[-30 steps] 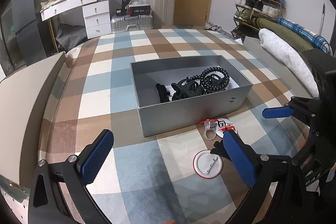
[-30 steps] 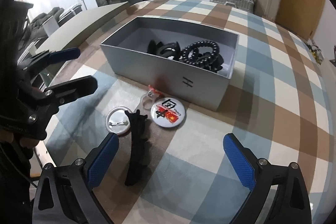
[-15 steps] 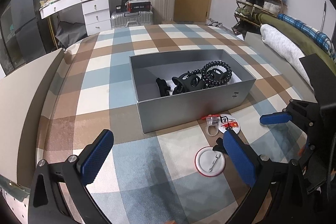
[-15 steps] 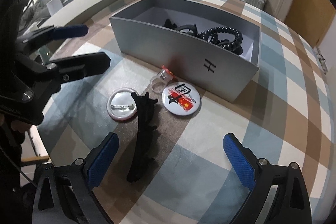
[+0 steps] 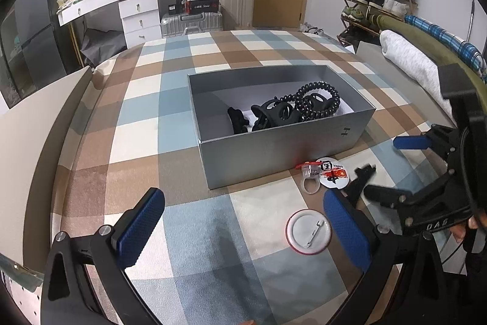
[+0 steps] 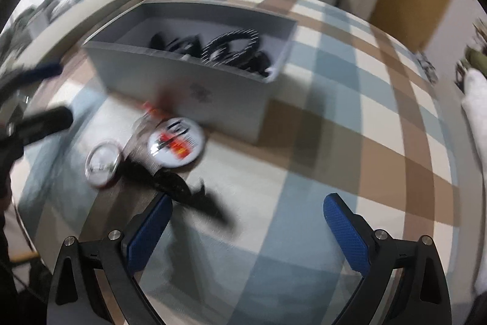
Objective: Organize jewelry
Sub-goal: 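Reach the right tool to the black comb headband and grasp it, then grasp the white round pin badge with the left tool while the right tool holds the headband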
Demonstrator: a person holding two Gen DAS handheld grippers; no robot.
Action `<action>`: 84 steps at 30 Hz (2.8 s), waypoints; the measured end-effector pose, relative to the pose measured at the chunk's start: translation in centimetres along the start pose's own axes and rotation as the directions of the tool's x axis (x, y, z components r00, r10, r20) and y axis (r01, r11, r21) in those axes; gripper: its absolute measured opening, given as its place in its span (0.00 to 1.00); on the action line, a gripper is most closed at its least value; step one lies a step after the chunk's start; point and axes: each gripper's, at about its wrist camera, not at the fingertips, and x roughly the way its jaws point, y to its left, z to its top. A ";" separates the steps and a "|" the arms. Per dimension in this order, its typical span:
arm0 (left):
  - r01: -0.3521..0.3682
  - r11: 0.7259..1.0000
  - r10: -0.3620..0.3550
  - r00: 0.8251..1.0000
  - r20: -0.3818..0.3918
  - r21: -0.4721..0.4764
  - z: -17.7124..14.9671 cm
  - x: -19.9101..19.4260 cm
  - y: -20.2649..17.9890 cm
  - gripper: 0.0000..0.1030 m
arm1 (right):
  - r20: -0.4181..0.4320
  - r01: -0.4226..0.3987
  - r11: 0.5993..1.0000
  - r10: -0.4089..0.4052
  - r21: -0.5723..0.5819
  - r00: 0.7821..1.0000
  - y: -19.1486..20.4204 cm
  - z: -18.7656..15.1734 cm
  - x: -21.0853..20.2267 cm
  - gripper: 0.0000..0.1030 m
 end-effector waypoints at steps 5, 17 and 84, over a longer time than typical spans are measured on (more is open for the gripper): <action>0.001 1.000 0.000 1.000 -0.007 0.008 -0.1 0.0 -0.2 0.99 | 0.018 -0.090 0.996 0.091 -0.025 0.996 0.4 0.2 -0.9 0.98; 0.008 1.000 -0.008 1.000 -0.024 0.023 -0.3 0.2 -0.6 0.99 | -0.013 -0.246 0.967 0.246 -0.064 0.969 3.2 -0.3 -0.3 0.98; 0.155 0.985 -0.161 0.983 0.089 0.075 0.1 -2.3 -1.8 0.35 | 0.298 -0.258 0.966 0.247 -0.002 0.922 0.3 0.6 -6.4 0.91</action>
